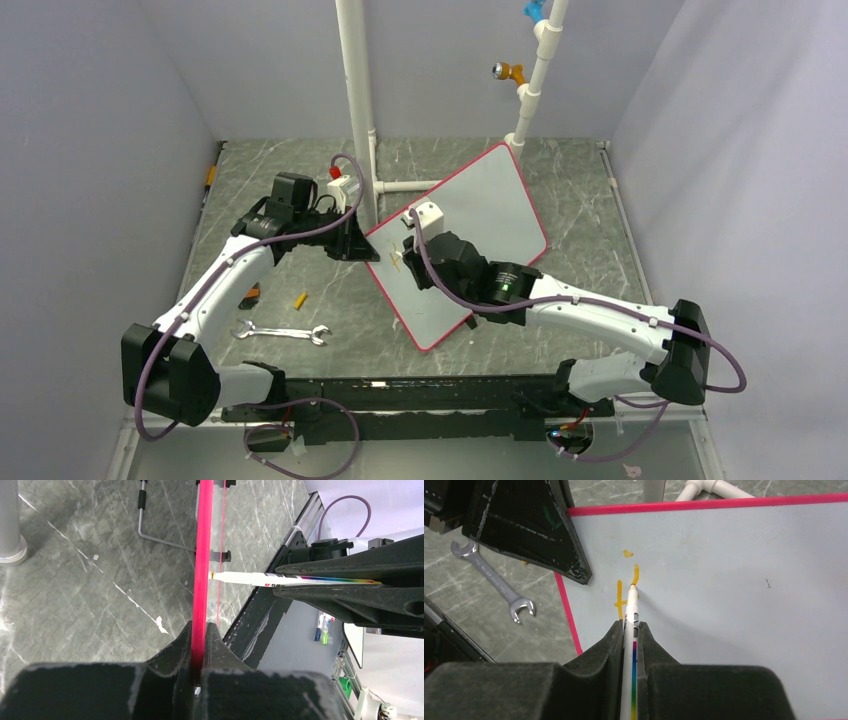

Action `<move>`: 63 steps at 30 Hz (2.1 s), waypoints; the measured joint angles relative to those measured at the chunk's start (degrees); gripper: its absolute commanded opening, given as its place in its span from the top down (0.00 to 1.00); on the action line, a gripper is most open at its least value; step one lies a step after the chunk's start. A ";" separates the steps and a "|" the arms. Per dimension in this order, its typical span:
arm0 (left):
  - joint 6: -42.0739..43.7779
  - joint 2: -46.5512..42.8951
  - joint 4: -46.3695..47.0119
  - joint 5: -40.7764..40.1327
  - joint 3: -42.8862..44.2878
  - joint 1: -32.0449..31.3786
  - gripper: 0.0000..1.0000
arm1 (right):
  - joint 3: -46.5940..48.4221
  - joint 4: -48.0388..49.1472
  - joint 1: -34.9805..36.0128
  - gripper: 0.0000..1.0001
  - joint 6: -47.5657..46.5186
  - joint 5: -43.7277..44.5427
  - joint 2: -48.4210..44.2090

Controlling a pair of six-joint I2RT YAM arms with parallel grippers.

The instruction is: Write a sentence on the whiteboard

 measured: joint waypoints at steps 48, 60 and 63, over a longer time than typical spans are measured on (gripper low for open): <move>1.03 0.26 -2.67 -3.10 3.45 -2.80 1.00 | -2.80 -6.80 -10.01 1.00 -0.37 -16.87 -13.55; 0.50 -0.46 -2.71 -4.57 3.28 -3.23 1.00 | -8.22 -4.79 -10.01 1.00 0.83 -14.64 -15.91; 0.33 -1.05 -2.62 -4.90 2.91 -3.43 1.00 | -8.22 -3.58 -10.01 1.00 0.81 -14.08 -15.47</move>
